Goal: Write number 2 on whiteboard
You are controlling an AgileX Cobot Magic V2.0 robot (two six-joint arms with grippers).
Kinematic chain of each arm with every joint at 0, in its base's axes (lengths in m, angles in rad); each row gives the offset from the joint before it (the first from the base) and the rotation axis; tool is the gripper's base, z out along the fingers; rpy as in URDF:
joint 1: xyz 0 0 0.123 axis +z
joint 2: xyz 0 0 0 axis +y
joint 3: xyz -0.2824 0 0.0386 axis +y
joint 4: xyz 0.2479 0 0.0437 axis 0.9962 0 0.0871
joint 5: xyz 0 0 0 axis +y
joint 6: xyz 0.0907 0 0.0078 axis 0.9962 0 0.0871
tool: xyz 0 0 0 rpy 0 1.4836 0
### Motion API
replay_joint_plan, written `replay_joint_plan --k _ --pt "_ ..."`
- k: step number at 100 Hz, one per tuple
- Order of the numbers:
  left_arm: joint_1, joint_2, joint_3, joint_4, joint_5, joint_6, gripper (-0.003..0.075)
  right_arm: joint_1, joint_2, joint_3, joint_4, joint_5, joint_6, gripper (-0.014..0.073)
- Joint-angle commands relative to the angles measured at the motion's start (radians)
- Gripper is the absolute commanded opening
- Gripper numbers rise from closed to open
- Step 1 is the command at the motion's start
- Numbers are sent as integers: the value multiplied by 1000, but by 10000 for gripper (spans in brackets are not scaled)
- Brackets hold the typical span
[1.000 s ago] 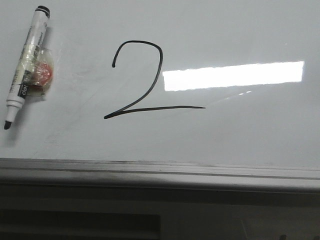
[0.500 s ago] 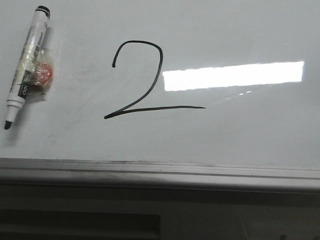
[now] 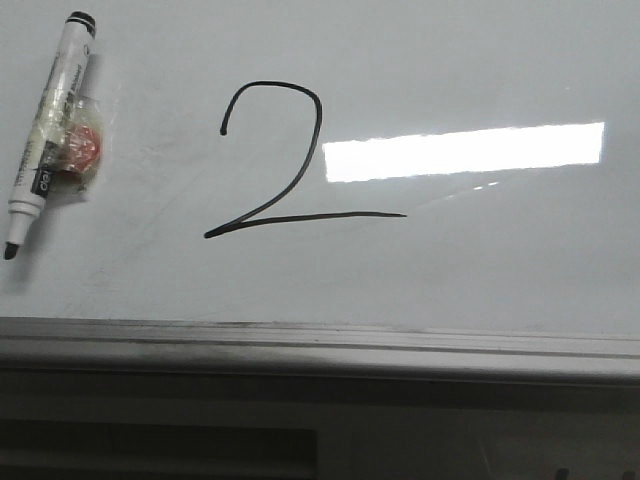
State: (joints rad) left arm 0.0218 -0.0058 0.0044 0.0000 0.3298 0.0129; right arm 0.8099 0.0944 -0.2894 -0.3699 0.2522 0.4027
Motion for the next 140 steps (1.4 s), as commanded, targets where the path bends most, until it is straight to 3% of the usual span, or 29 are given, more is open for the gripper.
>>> replay_joint_plan --k 1,11,22,43,59,84,140 --pt "3 -26 27 0 -55 -13 -19 -168 21 15 105 -189 1 -50" --pt "3 -26 27 0 -55 -13 -19 -366 21 69 216 -284 1 -50" --pt "3 -26 27 0 -55 -13 -19 -556 21 114 219 -310 -29 -50" --pt "3 -26 27 0 -55 -13 -19 -709 -3 236 219 -289 -121 -50" --pt "3 -26 27 0 -55 -13 -19 -766 -131 325 219 -261 -158 -50" --pt "3 -26 27 0 -55 -13 -19 -770 -127 320 196 41 -160 -50" --pt "3 -26 27 0 -55 -13 -19 -770 -127 320 200 43 -160 -50"
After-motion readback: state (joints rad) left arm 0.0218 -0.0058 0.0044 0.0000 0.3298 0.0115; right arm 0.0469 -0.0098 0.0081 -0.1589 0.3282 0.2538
